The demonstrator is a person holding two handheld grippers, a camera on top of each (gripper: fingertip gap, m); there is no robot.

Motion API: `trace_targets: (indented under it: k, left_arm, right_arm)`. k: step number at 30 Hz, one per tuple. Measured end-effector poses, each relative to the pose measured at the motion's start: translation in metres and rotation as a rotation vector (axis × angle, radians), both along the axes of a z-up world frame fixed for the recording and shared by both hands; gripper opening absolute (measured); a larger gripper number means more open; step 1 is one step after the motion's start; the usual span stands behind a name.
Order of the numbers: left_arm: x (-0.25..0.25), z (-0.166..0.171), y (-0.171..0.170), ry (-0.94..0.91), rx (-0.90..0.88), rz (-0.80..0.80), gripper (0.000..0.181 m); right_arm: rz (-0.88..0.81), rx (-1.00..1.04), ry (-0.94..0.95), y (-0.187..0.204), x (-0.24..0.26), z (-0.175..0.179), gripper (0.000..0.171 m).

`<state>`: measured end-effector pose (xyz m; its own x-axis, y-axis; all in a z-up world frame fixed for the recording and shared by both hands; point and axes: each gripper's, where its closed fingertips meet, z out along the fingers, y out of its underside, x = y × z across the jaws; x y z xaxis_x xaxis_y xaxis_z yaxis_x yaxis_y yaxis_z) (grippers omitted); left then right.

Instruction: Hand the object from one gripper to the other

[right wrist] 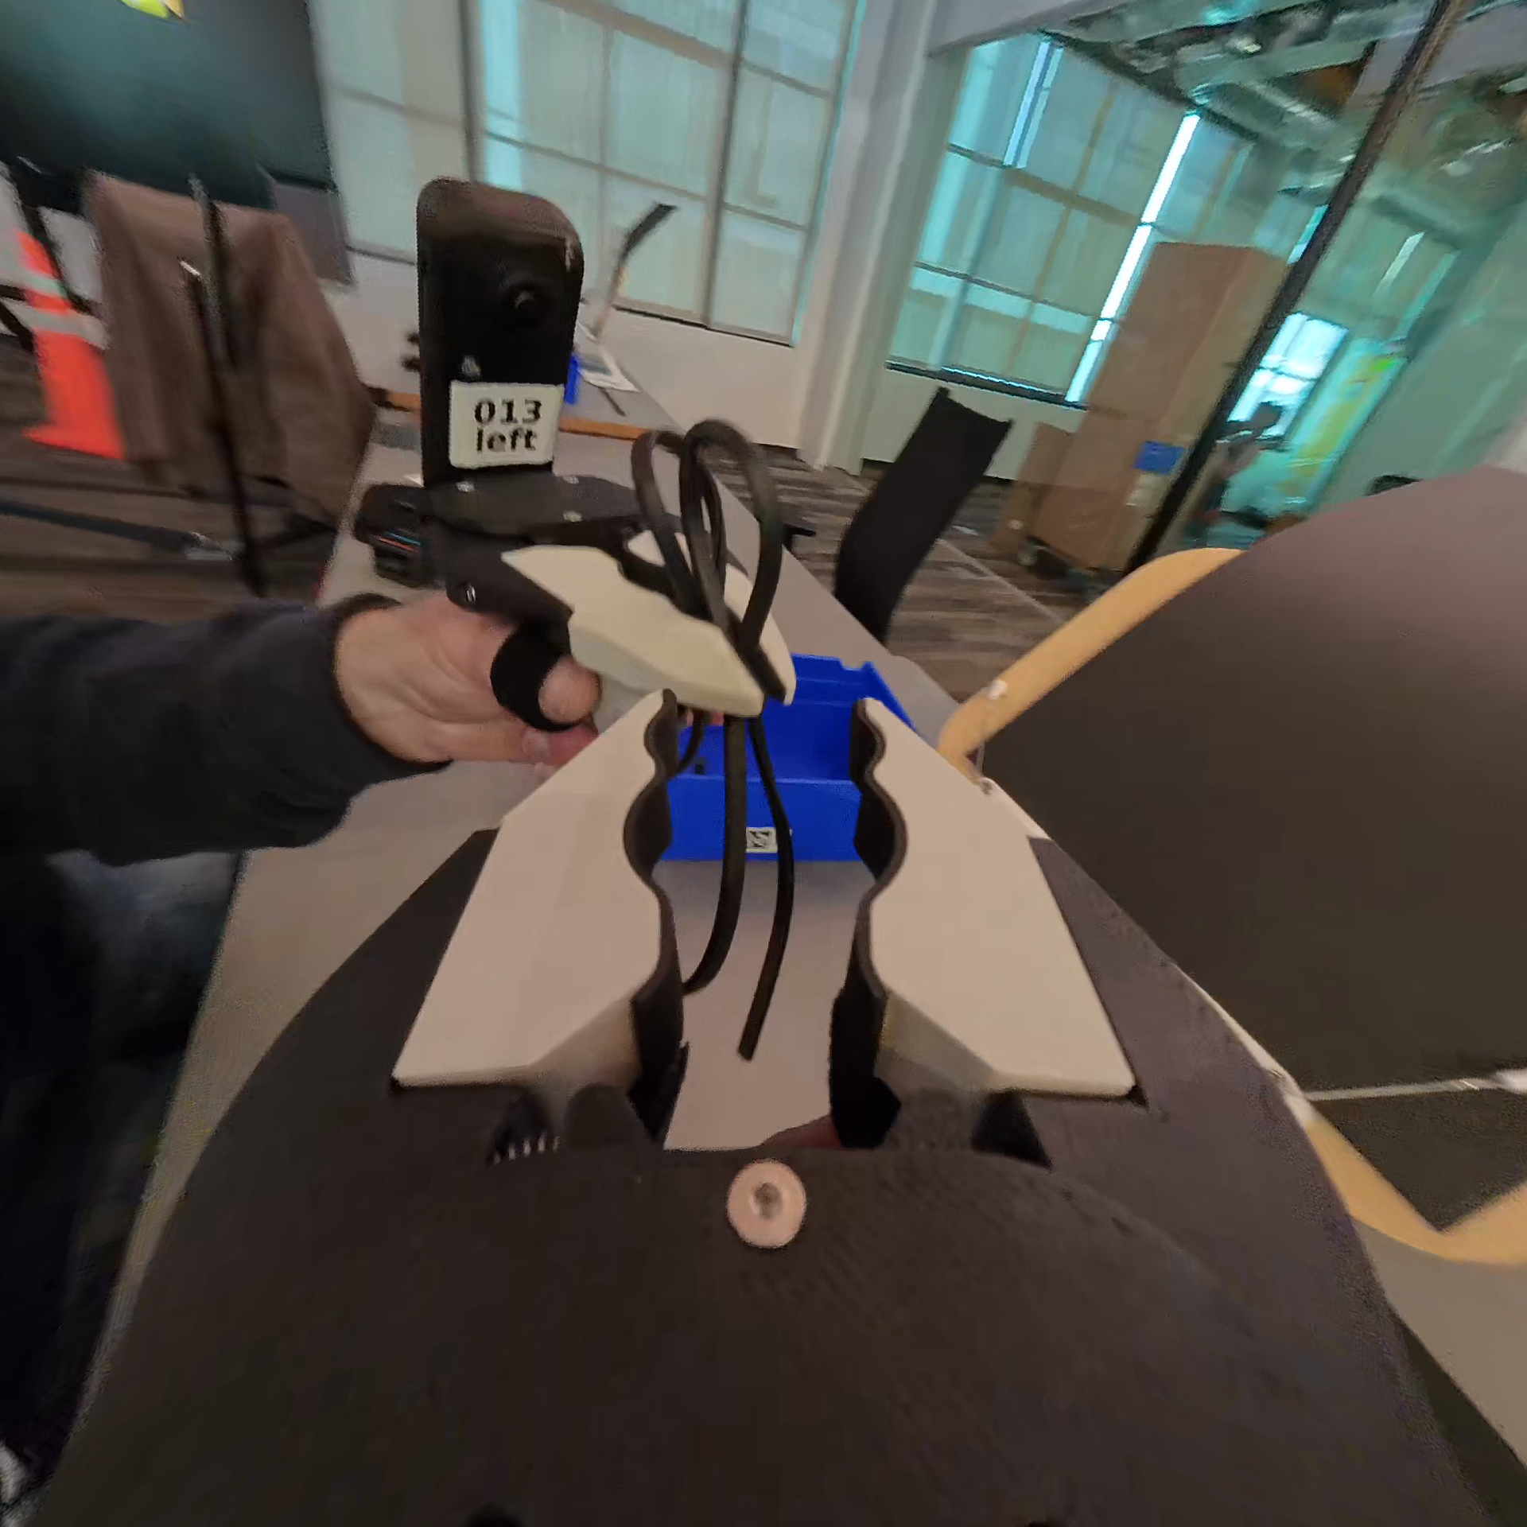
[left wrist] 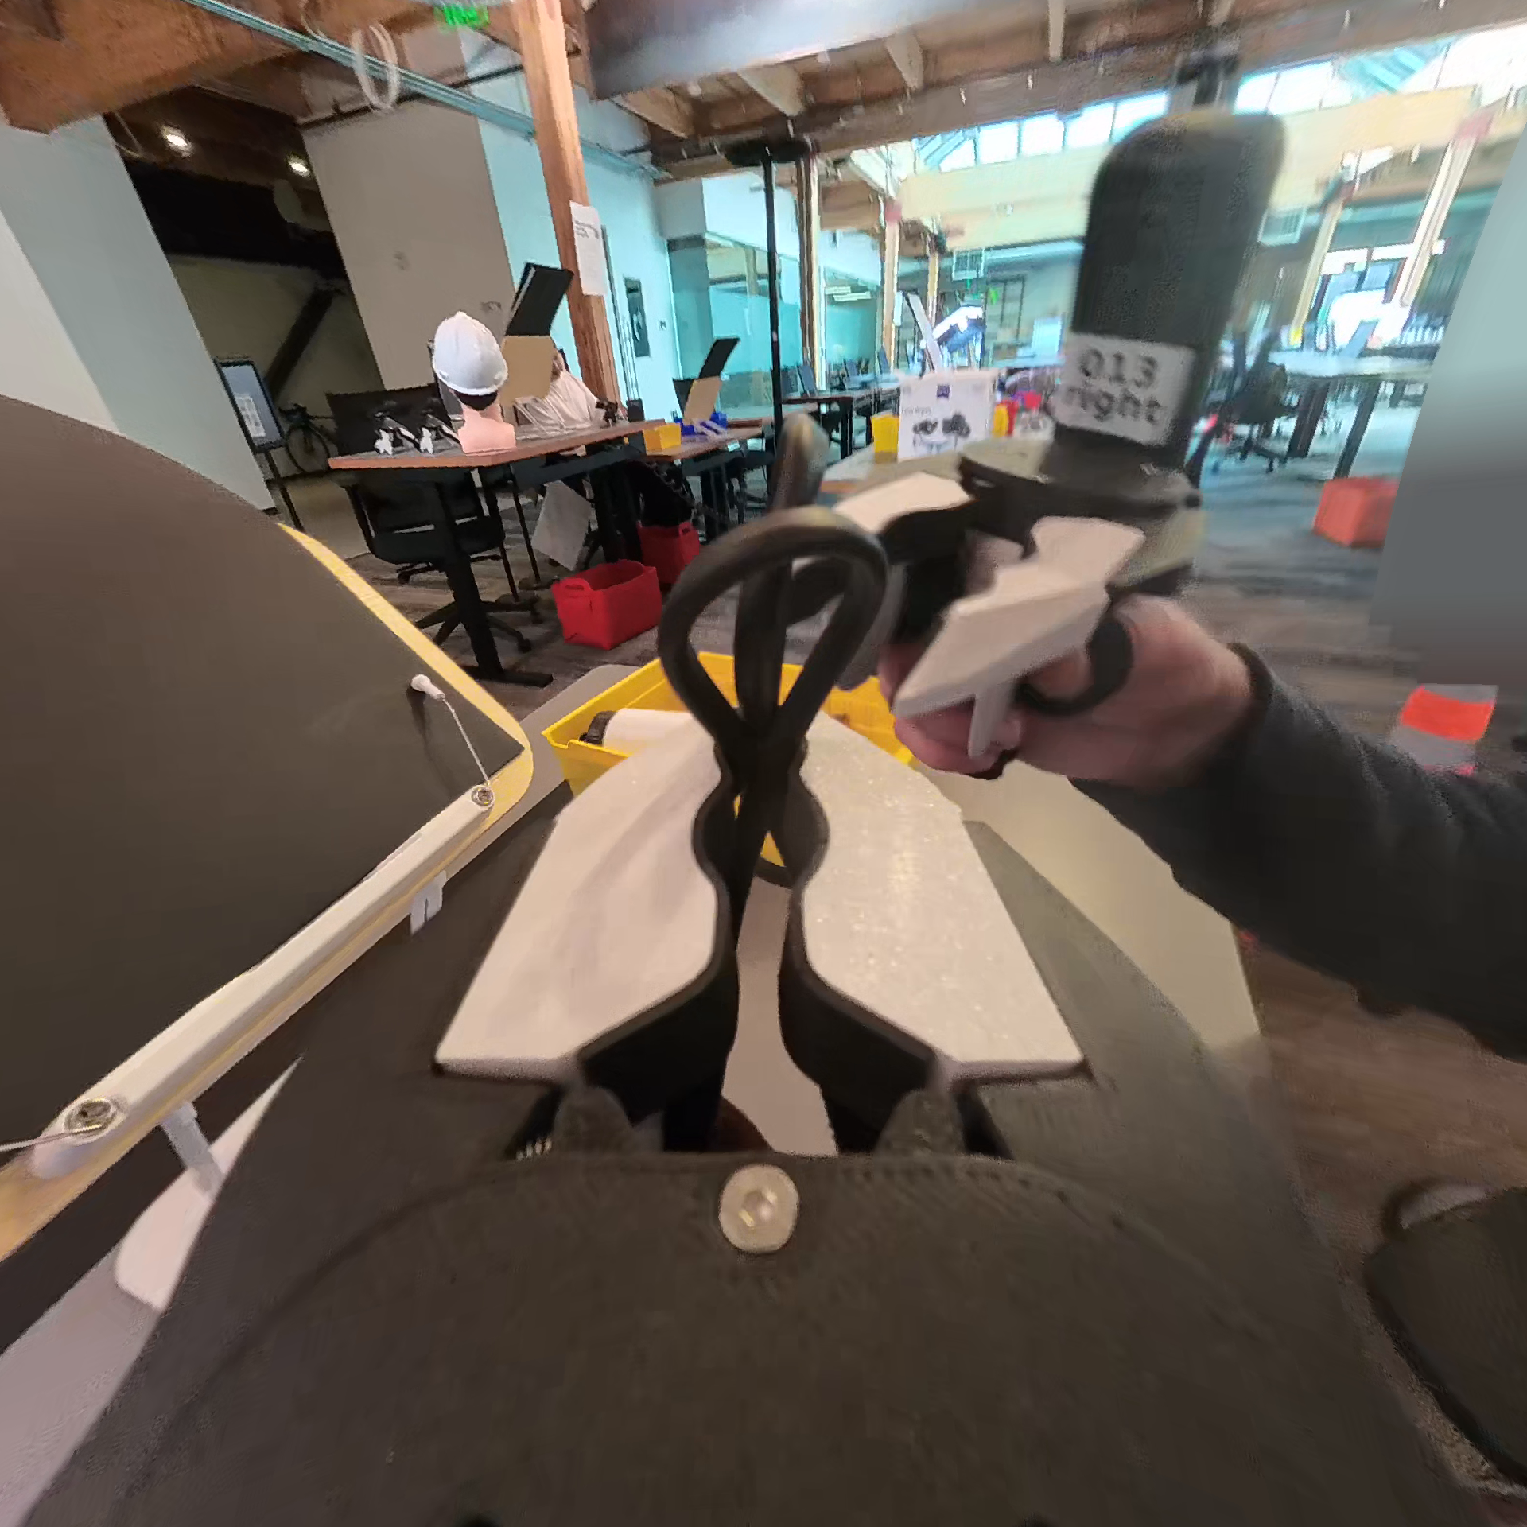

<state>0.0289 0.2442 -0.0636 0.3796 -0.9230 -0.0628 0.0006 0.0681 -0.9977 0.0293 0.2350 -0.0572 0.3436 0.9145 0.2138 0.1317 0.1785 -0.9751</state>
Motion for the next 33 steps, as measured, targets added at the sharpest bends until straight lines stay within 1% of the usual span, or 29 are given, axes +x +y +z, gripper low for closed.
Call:
trace_targets:
  k: [1, 4, 7, 8, 10, 13, 15, 17, 18, 20, 23, 26, 28, 33]
  left_arm:
    - [0.000, 0.001, 0.001, -0.027, -0.016, 0.001, 0.006]
    - [0.002, 0.004, 0.003, -0.090, -0.056, -0.003, 0.006]
    - [0.008, 0.006, 0.001, -0.102, -0.053, -0.008, 0.007]
    - [0.009, 0.006, 0.000, -0.094, -0.043, -0.001, 0.006]
    - [0.011, 0.006, -0.002, -0.065, -0.014, -0.001, 0.007]
    - [0.010, 0.010, -0.015, -0.056, -0.015, -0.093, 0.007]
    - [0.011, 0.011, -0.021, -0.041, -0.002, -0.133, 0.007]
    - [0.013, 0.011, -0.024, -0.018, 0.008, -0.148, 0.007]
    - [0.013, 0.012, -0.025, -0.016, 0.013, -0.157, 0.007]
    - [0.012, 0.014, -0.028, -0.015, 0.011, -0.186, 0.007]
    - [0.012, 0.015, -0.033, -0.014, 0.011, -0.220, 0.007]
    - [0.012, 0.017, -0.037, -0.030, -0.006, -0.263, 0.006]
    - [0.012, 0.019, -0.038, -0.041, -0.014, -0.282, 0.006]
    - [0.009, 0.021, -0.040, -0.069, -0.026, -0.294, 0.006]
  right_arm:
    - [-0.031, 0.027, -0.034, -0.002, 0.000, -0.006, 0.039]
    - [-0.128, 0.107, -0.142, -0.002, -0.006, -0.025, 0.048]
    - [-0.215, 0.147, -0.199, 0.004, -0.013, -0.035, 0.051]
    - [-0.208, 0.136, -0.210, 0.004, -0.018, -0.039, 0.055]
    - [-0.172, 0.113, -0.193, 0.000, -0.023, -0.040, 0.053]
    - [-0.035, 0.023, -0.138, -0.009, -0.029, -0.039, 0.052]
    - [0.064, -0.013, -0.129, -0.016, -0.032, -0.040, 0.041]
    - [0.113, -0.037, -0.115, -0.019, -0.034, -0.040, 0.038]
    - [0.146, -0.045, -0.102, -0.023, -0.035, -0.040, 0.034]
    - [0.210, -0.069, -0.080, -0.030, -0.038, -0.040, 0.020]
    - [0.284, -0.087, -0.052, -0.041, -0.039, -0.039, 0.005]
    - [0.332, -0.110, -0.017, -0.045, -0.038, -0.037, 0.000]
    - [0.338, -0.118, -0.001, -0.045, -0.036, -0.035, 0.000]
    - [0.280, -0.103, -0.012, -0.035, -0.027, -0.035, 0.000]
